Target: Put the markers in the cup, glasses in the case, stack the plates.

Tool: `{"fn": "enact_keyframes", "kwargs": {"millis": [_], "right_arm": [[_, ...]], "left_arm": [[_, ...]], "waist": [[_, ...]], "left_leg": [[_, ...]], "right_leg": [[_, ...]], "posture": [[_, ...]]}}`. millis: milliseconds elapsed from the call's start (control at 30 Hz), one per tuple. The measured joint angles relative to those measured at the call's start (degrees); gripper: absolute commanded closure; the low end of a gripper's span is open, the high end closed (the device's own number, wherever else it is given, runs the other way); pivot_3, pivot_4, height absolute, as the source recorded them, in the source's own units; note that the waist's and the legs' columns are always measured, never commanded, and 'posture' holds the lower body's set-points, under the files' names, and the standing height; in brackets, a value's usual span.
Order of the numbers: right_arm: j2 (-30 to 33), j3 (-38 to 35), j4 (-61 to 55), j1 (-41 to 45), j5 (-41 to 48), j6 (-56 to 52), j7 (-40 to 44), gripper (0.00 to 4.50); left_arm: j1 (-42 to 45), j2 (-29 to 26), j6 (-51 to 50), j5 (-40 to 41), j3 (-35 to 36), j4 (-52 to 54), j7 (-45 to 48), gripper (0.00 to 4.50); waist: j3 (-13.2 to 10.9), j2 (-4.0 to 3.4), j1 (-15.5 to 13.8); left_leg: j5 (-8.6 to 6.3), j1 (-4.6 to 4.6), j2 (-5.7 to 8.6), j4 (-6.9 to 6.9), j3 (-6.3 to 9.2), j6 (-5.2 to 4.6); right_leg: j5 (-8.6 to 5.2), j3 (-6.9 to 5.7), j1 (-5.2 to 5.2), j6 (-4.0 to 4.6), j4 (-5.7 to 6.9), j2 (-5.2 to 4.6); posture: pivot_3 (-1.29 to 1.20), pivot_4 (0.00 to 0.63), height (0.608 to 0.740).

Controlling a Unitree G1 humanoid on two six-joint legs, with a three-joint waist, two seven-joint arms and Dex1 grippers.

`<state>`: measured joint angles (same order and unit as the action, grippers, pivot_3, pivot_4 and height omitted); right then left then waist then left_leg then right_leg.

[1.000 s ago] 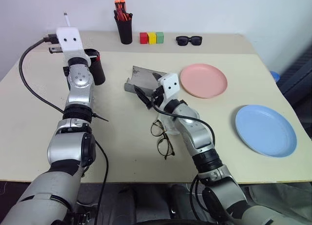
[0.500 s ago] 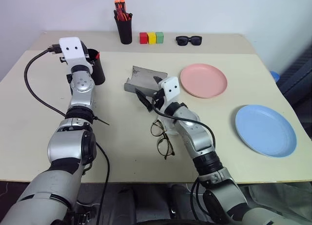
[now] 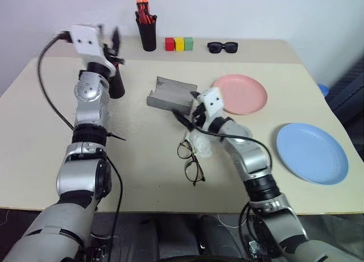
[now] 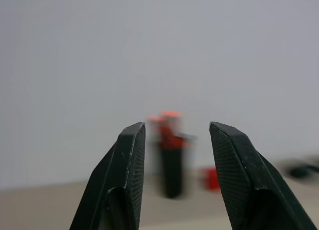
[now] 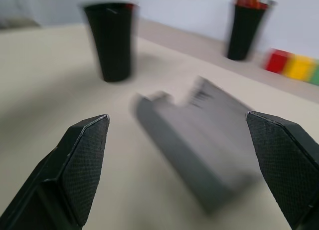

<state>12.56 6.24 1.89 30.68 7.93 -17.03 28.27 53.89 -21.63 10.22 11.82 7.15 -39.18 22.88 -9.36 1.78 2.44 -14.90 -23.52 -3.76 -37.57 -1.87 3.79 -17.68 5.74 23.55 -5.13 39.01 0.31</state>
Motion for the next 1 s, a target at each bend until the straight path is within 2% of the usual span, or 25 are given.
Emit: {"fn": "enact_keyframes", "kwargs": {"millis": [67, 100, 233, 467, 600, 800, 900, 1000], "right_arm": [[4.03, -1.08, -2.66, -1.57, 0.74, -1.63, 2.28, 0.00], [5.97, -1.73, -3.80, -2.45, 1.24, -2.58, 3.39, 0.00], [10.70, -2.53, -8.13, -4.54, 2.52, -5.66, 7.02, 0.00], [14.64, -2.81, -13.98, -11.94, 3.05, -8.57, 9.05, 0.00], [15.75, -4.39, -17.06, -17.23, 3.00, -9.26, 7.72, 0.00], [16.24, -5.83, -20.25, -21.79, 2.92, -10.20, 5.41, 0.00], [16.40, -6.85, -22.34, -23.15, 2.93, -10.56, 4.37, 0.00], [17.35, -7.72, -23.50, -24.01, 2.95, -11.32, 3.64, 0.00]], "left_arm": [[-1.99, -2.06, -7.15, -0.12, -3.18, 3.18, 5.52, 0.15], [-2.76, -2.93, -9.85, -0.24, -4.57, 4.59, 8.15, 0.06], [-2.11, -3.43, -14.18, -2.27, -8.88, 4.32, 15.03, 0.06], [5.29, 0.23, -12.88, -7.58, -13.63, -16.11, 24.55, 0.06], [10.23, 1.39, -8.76, -12.26, -15.82, -27.16, 25.50, 0.06], [13.75, 2.28, -6.31, -16.77, -17.13, -33.88, 27.47, 0.06], [14.36, 2.49, -6.90, -18.19, -17.35, -34.98, 29.18, 0.82], [14.56, 2.38, -7.51, -19.10, -17.31, -35.16, 30.58, 2.29]], "waist": [[0.00, -0.01, 0.32], [-0.01, -0.02, 0.44], [-0.03, -0.05, 0.17], [-0.04, -0.04, -0.11], [-0.04, -0.03, -0.01], [-0.04, -0.03, -0.05], [-0.04, -0.03, -0.14], [-0.04, -0.03, -0.14]], "left_leg": [[0.00, 0.04, 0.00, 0.07, 0.02, 0.00], [0.00, 0.05, 0.00, 0.11, 0.02, -0.01], [0.00, 0.06, 0.00, 0.12, 0.04, -0.01], [-0.01, 0.00, 0.04, 0.11, 0.04, -0.05], [-0.03, -0.02, 0.04, 0.28, 0.06, -0.08], [-0.04, -0.04, 0.04, 0.38, 0.05, -0.11], [-0.05, -0.04, 0.04, 0.38, 0.05, -0.11], [-0.05, -0.02, 0.04, 0.36, 0.05, -0.11]], "right_leg": [[0.00, 0.03, 0.02, 0.00, 0.00, 0.04], [-0.01, 0.03, 0.03, 0.00, 0.00, 0.04], [-0.01, 0.03, 0.03, 0.00, 0.00, 0.06], [-0.02, 0.04, 0.00, 0.00, -0.19, 0.05], [-0.02, 0.04, 0.00, -0.01, -0.39, 0.05], [-0.02, 0.04, -0.02, -0.01, -0.59, 0.05], [-0.02, 0.04, -0.04, -0.01, -0.60, 0.05], [-0.02, 0.04, -0.09, -0.01, -0.61, 0.05]], "posture": [[0.00, 0.150, 0.740], [0.00, 0.150, 0.740], [0.00, 0.150, 0.740], [0.00, 0.150, 0.740], [0.00, 0.150, 0.740], [0.00, 0.150, 0.740], [0.00, 0.150, 0.740], [0.00, 0.150, 0.740]]}}
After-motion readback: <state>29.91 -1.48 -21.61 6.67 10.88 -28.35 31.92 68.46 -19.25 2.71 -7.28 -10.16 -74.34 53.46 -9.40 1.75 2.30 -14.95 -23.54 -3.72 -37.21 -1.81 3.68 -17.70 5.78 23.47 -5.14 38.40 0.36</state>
